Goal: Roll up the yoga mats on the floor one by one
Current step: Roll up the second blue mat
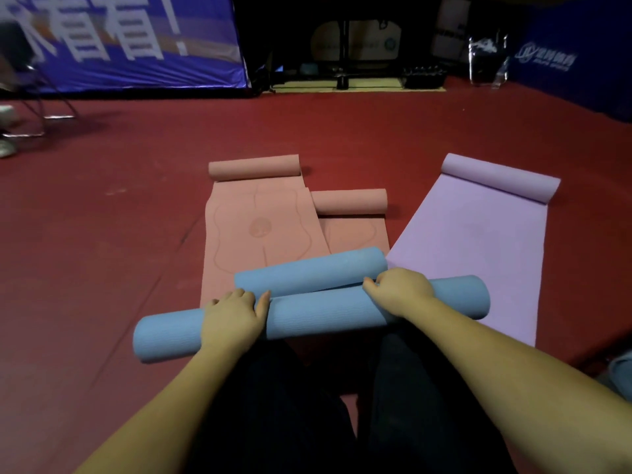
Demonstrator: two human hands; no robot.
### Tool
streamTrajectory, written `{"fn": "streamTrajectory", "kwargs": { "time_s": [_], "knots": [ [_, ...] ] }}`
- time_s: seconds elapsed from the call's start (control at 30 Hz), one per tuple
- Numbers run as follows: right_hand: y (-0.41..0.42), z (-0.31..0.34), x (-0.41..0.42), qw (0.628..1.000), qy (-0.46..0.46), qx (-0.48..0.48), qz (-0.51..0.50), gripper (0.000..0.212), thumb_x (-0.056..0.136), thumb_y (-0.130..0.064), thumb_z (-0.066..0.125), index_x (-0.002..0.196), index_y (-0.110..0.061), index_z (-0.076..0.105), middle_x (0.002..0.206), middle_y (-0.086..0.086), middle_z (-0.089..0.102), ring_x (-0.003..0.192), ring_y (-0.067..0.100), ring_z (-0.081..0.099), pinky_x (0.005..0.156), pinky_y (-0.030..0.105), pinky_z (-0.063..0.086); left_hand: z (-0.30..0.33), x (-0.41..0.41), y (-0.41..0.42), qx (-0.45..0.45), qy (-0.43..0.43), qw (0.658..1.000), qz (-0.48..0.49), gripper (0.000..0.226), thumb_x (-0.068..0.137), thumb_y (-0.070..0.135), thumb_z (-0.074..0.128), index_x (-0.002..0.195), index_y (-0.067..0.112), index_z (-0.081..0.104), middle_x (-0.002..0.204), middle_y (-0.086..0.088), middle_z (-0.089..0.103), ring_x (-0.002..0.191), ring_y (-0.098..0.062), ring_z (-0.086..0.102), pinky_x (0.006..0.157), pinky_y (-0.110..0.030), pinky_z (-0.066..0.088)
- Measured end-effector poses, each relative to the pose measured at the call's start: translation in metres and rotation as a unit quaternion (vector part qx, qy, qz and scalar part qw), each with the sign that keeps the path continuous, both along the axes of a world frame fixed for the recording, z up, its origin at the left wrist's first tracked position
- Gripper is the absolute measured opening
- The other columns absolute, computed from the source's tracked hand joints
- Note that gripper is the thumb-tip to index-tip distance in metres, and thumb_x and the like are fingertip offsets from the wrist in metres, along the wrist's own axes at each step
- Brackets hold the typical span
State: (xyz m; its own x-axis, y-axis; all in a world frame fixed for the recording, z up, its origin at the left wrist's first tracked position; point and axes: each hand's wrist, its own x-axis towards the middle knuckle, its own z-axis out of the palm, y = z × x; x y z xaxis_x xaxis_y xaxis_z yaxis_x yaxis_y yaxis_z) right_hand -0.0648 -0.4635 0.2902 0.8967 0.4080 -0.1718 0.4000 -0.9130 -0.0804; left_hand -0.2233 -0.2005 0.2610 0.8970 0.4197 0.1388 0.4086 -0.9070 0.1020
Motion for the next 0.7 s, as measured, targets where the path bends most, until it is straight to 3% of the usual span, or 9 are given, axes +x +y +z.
{"fn": "streamTrajectory", "kwargs": {
  "time_s": [0.17,0.27,0.5,0.57,0.7],
  "knots": [
    [-0.007,0.013,-0.003,1.000,0.025,-0.015,0.010,0.058,0.095,-0.054,0.026,0.106,-0.018,0.071,0.115,0.010,0.067,0.104,0.028,0.061,0.087,0.036,0.045,0.010,-0.005,-0.001,0.019,0.014,1.000,0.002,0.050,0.100,0.052,0.029,0.069,0.021,0.052,0.085,-0.001,0.062,0.085,-0.027,0.061,0.073,-0.036,0.035],
    [-0.013,0.025,-0.003,0.998,0.062,-0.024,-0.002,0.058,0.097,-0.053,0.028,0.119,-0.016,0.067,0.126,0.011,0.063,0.112,0.028,0.058,0.092,0.035,0.044,0.024,-0.005,-0.007,-0.019,0.067,0.998,-0.008,0.053,0.101,0.054,0.024,0.071,0.022,0.053,0.090,-0.004,0.064,0.080,-0.025,0.055,0.071,-0.034,0.035],
    [0.003,0.023,0.011,0.982,0.180,-0.047,-0.011,0.059,0.096,-0.053,0.032,0.133,-0.016,0.058,0.145,0.011,0.051,0.126,0.027,0.050,0.104,0.037,0.038,0.030,0.008,-0.001,-0.110,0.165,0.980,0.020,0.061,0.101,0.059,0.017,0.093,0.023,0.065,0.105,-0.003,0.067,0.095,-0.024,0.059,0.078,-0.034,0.041],
    [0.009,0.023,0.016,0.976,0.213,-0.042,-0.010,0.056,0.098,-0.048,0.032,0.137,-0.016,0.055,0.149,0.010,0.047,0.132,0.027,0.046,0.106,0.036,0.034,0.026,0.011,0.004,-0.099,0.150,0.983,0.021,0.059,0.101,0.057,0.018,0.089,0.022,0.064,0.104,-0.005,0.066,0.097,-0.026,0.059,0.076,-0.035,0.039],
    [0.017,0.017,0.031,0.964,0.265,-0.026,-0.025,0.053,0.095,-0.047,0.038,0.137,-0.019,0.055,0.150,0.006,0.046,0.133,0.024,0.044,0.102,0.036,0.032,0.007,0.001,0.003,0.065,0.001,0.997,-0.042,0.051,0.095,0.046,0.031,0.078,0.013,0.065,0.079,-0.008,0.057,0.076,-0.034,0.056,0.061,-0.038,0.033]
  ]
}}
